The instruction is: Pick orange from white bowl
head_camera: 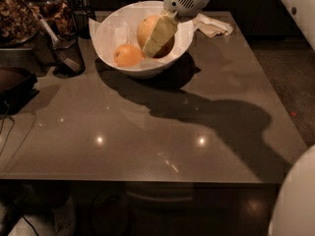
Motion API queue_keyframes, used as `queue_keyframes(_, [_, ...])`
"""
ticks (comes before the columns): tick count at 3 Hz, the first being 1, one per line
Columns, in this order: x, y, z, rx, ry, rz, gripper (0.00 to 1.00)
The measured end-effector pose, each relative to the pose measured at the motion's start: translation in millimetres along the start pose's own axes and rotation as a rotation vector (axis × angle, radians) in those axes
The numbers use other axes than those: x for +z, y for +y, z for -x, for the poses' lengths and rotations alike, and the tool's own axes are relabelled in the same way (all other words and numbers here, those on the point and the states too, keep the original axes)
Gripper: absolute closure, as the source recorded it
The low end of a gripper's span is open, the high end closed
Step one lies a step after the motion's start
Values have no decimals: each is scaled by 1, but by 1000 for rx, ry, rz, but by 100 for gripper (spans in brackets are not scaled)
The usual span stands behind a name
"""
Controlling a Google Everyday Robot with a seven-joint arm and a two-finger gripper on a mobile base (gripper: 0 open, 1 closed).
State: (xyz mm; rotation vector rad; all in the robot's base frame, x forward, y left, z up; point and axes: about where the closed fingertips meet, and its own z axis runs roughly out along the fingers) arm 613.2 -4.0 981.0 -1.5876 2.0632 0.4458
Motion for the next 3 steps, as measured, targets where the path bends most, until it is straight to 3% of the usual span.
queue_keyframes(1, [-11, 43, -10, 39, -35, 10, 100])
queue_keyframes(2, [-21, 112, -23, 111, -57, 26, 100])
queue_keyframes(3, [-22, 116, -25, 113, -55, 27, 100])
